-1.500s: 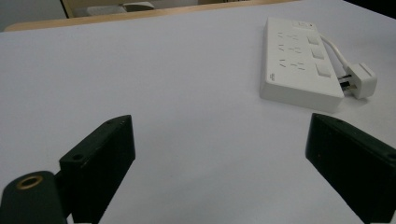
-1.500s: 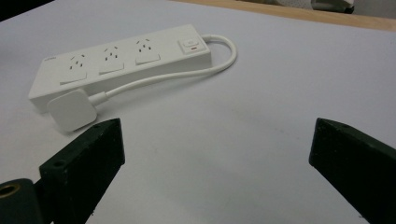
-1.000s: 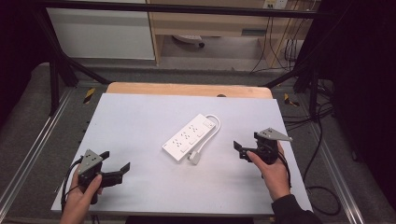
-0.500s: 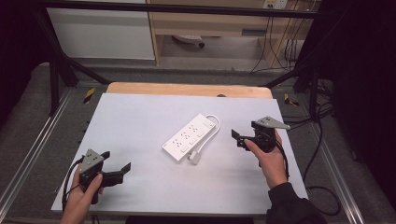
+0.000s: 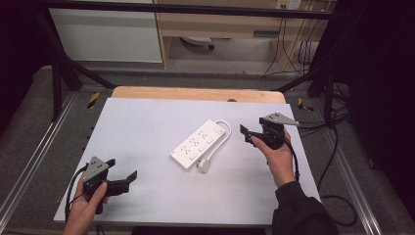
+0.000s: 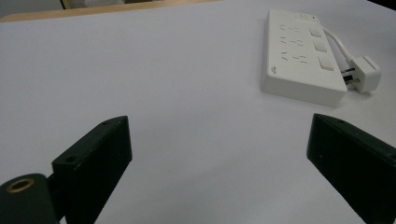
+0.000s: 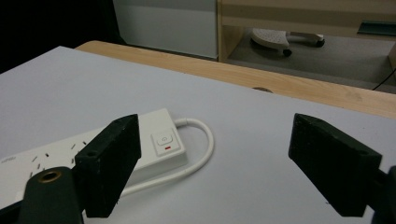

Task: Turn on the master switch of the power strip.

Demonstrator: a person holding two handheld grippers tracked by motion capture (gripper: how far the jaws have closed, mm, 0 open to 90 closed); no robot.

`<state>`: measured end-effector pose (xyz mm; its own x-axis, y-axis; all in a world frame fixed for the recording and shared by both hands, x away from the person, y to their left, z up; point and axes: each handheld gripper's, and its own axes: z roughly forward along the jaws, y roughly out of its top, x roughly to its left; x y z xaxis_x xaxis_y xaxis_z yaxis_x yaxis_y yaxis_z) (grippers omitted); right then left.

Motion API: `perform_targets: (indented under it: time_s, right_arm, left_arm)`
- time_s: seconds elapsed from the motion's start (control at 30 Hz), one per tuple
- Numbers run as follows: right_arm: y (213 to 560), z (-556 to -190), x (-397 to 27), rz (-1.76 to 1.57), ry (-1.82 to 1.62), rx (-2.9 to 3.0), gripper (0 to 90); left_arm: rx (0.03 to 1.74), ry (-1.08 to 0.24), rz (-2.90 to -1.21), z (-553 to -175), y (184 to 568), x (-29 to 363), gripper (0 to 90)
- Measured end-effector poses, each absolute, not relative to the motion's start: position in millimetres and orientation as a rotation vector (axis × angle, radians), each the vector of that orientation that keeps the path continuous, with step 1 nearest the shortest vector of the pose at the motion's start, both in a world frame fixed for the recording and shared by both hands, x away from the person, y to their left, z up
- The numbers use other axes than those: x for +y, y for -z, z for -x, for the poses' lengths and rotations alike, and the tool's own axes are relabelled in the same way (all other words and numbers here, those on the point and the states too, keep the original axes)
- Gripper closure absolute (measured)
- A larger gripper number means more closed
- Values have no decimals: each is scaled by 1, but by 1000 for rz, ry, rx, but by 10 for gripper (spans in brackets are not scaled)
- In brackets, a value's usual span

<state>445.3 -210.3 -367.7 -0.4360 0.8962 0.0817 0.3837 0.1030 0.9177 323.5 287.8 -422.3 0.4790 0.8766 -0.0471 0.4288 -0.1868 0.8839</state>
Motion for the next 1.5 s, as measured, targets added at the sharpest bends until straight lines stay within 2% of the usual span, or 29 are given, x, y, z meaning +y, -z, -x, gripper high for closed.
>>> perform_targets:
  time_s: [0.27,0.37,0.4,0.43,0.5,0.7,0.73,0.8,0.87,1.13,1.3,1.33,1.37,1.47,1.5]
  right_arm:
    - [368,-454,-206,-1247,-1328,1872,211]
    - [369,-457,-206,-1270,-1335,1862,183]
    - [369,-460,-205,-1285,-1324,1861,116]
    - [369,-460,-205,-1285,-1324,1861,116]
    - [369,-465,-205,-1305,-1304,1851,60]
    - [370,-477,-208,-1330,-1267,1827,72]
    - [370,-482,-210,-1332,-1271,1822,114]
    - [370,-483,-210,-1334,-1272,1824,127]
    - [370,-488,-208,-1336,-1278,1812,188]
    - [372,-498,-201,-1355,-1316,1804,312]
    - [371,-499,-197,-1334,-1344,1812,466]
    - [372,-500,-196,-1332,-1344,1814,524]
    - [372,-500,-196,-1332,-1344,1814,524]
    - [373,-500,-194,-1325,-1346,1807,609]
    - [375,-501,-192,-1326,-1343,1806,665]
  left_arm:
    - [1117,-615,-1800,-324,423,288,65]
    - [1109,-614,-1803,-323,423,288,65]
    - [1108,-612,-1801,-323,423,288,65]
    - [1108,-611,-1801,-323,423,288,65]
    - [1112,-616,-1802,-323,423,289,65]
    - [1112,-622,-1814,-323,423,288,65]
    - [1112,-626,-1818,-323,423,288,66]
    - [1116,-625,-1816,-324,424,288,65]
    - [1117,-625,-1815,-324,424,288,65]
    - [1118,-618,-1815,-324,424,288,65]
    - [1121,-615,-1813,-325,425,288,65]
    - [1123,-614,-1816,-325,425,288,65]
    - [1124,-613,-1815,-326,425,289,65]
    - [1125,-614,-1811,-325,425,289,65]
    - [1125,-612,-1812,-325,425,289,66]
